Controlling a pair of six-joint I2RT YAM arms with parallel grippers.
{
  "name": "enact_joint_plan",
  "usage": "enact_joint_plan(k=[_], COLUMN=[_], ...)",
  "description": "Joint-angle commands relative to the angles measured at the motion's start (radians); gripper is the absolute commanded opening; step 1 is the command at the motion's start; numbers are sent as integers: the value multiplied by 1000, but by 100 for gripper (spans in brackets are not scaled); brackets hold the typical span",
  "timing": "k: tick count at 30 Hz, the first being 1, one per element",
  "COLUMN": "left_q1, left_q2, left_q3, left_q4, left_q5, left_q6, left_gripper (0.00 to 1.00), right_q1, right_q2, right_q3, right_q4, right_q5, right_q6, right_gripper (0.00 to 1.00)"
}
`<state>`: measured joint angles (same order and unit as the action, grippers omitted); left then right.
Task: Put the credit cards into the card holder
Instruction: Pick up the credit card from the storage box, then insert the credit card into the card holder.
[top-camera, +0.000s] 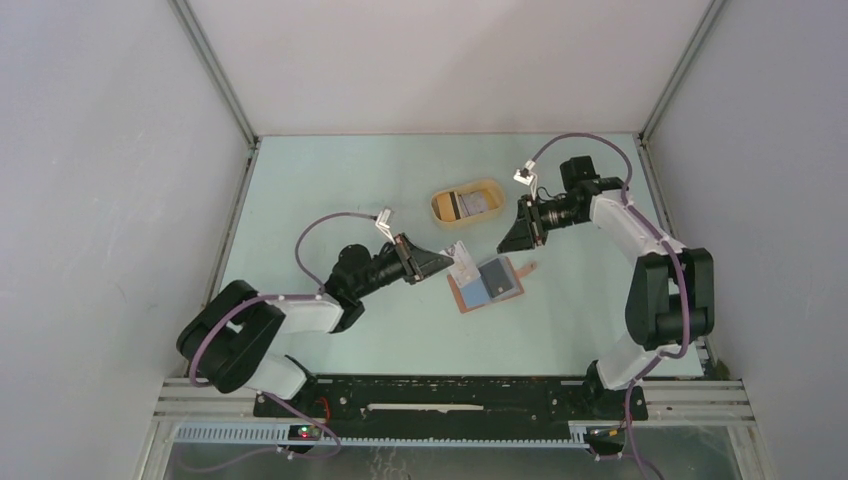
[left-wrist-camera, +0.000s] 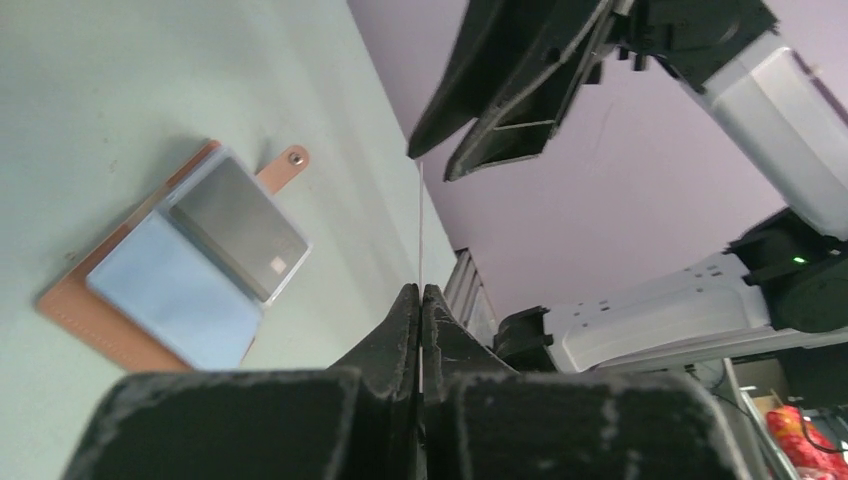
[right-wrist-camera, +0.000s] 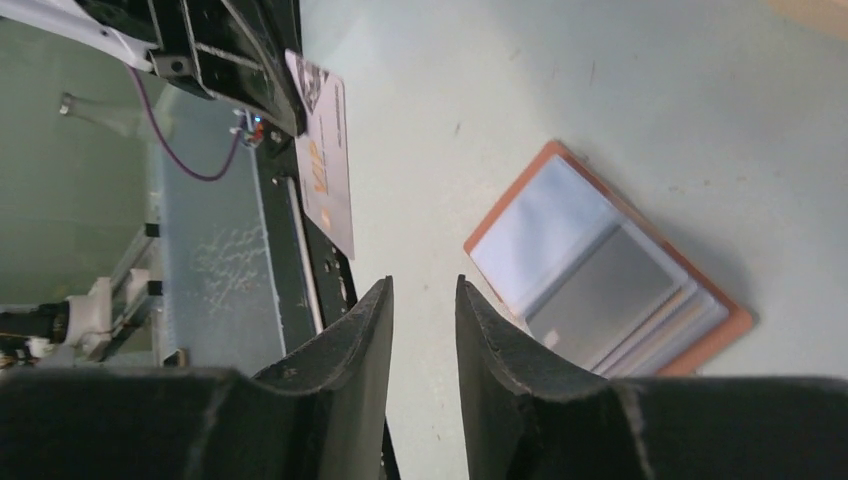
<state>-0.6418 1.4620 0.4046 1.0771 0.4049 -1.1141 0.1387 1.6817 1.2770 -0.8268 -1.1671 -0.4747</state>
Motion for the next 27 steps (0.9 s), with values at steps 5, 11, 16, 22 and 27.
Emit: enact_joint_plan(k=[5, 11, 16, 22, 27], left_q1=[-16, -40, -44, -44, -47], left_q2=[-60, 55, 158, 289, 421], left_q3=[31, 78, 87, 70, 80], left_q4=[-276, -258, -143, 70, 251], left_q5=[39, 85, 39, -30, -53], left_q6=[193, 195, 100, -35, -152], left_gripper=[0, 0, 0, 0, 0], right_q1=[37, 67, 71, 78, 86], right_q2=[-106, -2, 67, 150, 186], right_q3=[-110, -111, -101, -76, -70], right_q4=[12, -9, 29, 41, 37], right_q5=[206, 306, 395, 485, 532], right_q6=[-80, -97, -39, -1, 1], right_gripper=[31, 20, 15, 13, 12])
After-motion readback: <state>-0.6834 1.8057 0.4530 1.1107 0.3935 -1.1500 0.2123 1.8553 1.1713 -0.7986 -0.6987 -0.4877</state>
